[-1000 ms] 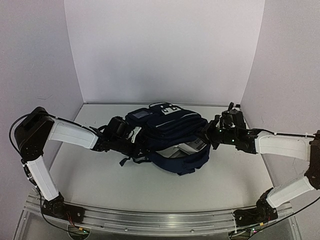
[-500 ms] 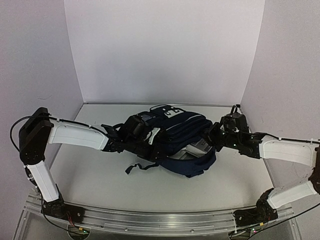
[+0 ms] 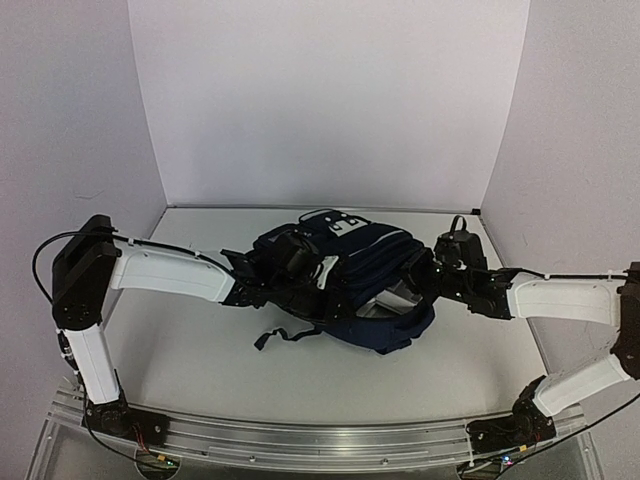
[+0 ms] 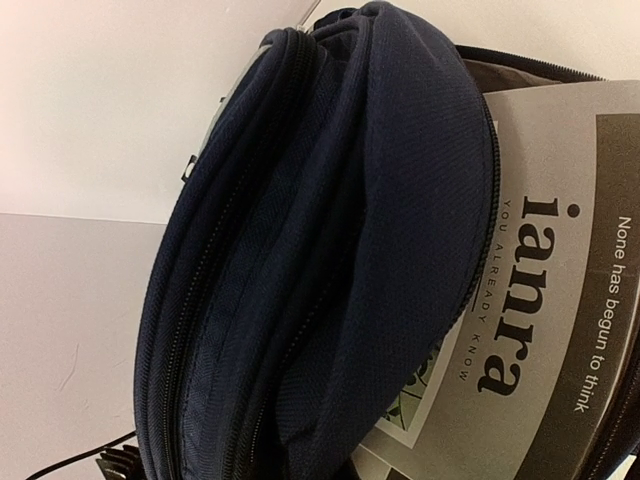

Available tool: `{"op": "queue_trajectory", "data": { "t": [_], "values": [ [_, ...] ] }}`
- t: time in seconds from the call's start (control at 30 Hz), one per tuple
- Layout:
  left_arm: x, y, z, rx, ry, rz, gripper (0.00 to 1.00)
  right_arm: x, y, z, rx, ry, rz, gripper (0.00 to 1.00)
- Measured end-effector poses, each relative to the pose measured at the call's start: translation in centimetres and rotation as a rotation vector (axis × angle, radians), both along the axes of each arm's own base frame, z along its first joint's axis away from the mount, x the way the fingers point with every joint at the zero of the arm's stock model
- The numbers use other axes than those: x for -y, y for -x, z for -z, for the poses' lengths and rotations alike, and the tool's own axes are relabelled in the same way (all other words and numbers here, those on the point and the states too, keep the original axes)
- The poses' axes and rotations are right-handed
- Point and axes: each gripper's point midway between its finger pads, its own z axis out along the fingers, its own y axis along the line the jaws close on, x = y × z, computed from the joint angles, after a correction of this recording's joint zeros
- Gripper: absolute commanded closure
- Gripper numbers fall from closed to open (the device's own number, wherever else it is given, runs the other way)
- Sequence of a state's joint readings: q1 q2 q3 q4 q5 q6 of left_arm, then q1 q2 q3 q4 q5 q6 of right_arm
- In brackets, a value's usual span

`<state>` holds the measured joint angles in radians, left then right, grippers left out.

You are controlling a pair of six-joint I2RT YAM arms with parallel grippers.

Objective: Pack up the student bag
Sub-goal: Zip the student bag at the center of the board.

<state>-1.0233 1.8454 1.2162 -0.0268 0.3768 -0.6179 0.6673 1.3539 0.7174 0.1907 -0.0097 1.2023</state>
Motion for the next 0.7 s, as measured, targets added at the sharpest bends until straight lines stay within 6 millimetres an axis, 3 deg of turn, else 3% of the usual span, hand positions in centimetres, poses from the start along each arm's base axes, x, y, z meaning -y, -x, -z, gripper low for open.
{"op": "queue_trajectory", "data": {
  "t": [0.1,0.17,0.33,0.47,0.6,0.7],
  "values": [
    [-0.8,0.0,-0.6,-0.013,0.014,-0.021,0.48,0.2,0.3,0.3,-0.004,0.032,-0.004,0.64],
    [-2.7,-0.1,-0.9,-0.03,0.013,-0.059,0.4,0.9,0.8,0.6,-0.009,0.08,-0.005,0.51],
    [-8.3,-1.7,-1.9,-0.064,0.01,-0.186,0.25,3.4,2.6,-1.0,0.01,0.175,0.006,0.34],
    [-12.0,-4.0,-2.1,-0.098,0.021,-0.306,0.17,3.8,4.3,-3.1,0.049,0.235,-0.034,0.36],
    [-14.5,-6.1,-0.5,-0.163,0.009,-0.411,0.15,1.0,6.7,-4.6,0.074,0.268,-0.151,0.44],
    [-15.2,-6.7,1.1,-0.209,-0.003,-0.455,0.15,-1.7,9.0,-4.9,0.079,0.278,-0.246,0.52]
  ]
}}
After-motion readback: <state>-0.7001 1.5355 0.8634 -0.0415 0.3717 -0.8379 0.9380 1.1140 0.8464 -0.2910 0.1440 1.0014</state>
